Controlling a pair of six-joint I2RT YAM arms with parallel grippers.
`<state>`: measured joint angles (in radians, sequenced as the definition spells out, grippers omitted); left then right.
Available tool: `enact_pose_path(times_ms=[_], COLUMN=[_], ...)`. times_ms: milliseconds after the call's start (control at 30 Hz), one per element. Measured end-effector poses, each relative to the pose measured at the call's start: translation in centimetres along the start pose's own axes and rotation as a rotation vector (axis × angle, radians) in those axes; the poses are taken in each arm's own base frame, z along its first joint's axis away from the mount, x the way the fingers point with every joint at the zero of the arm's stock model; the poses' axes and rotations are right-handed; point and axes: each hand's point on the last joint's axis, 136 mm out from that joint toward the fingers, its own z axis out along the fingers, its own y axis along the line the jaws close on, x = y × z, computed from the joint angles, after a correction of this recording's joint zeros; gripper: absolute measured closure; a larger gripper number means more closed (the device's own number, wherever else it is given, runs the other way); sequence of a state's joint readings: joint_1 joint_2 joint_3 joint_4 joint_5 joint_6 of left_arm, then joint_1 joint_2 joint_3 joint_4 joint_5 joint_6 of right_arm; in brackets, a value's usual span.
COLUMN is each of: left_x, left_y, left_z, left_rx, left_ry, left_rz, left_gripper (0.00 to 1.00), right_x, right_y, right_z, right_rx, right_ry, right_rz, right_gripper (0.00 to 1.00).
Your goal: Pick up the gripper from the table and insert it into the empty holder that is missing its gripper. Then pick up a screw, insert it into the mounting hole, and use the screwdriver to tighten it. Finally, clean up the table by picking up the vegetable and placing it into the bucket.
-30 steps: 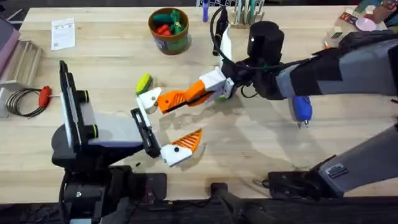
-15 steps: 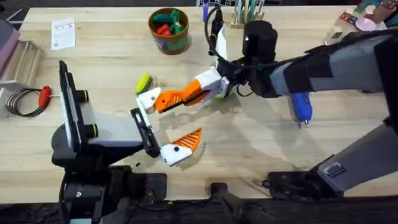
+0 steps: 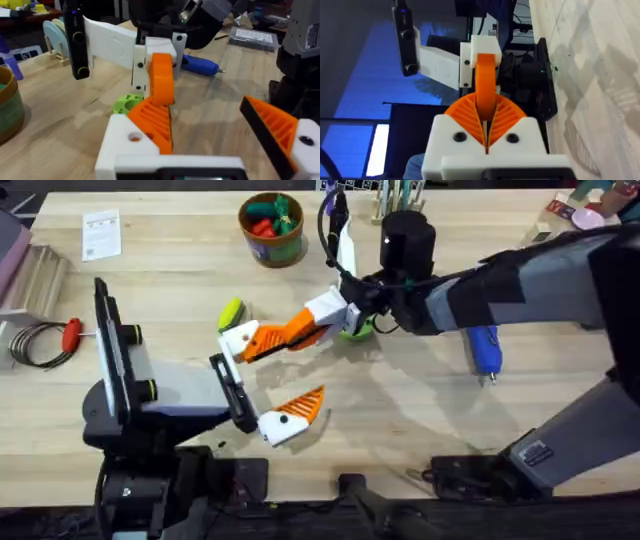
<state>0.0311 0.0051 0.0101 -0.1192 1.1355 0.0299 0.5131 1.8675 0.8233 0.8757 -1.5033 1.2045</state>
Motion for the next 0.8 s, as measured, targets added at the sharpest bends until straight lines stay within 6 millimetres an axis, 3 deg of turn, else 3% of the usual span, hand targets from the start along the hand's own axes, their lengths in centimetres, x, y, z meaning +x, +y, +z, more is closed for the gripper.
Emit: enact_pose_path(times_ms=[800], left_x=[0.0], left_y=[0.2], left_z=[0.0], left_rx=[-0.013], left_ry=[0.000], left_rz=[0.001], left_gripper=[0.015], right_x=[-1.1], right_y=[-0.1], right_z=[0.7], right_rx=[0.022], right_ry=[-0.045], right_rz=[-0.013], right_gripper=[0.993])
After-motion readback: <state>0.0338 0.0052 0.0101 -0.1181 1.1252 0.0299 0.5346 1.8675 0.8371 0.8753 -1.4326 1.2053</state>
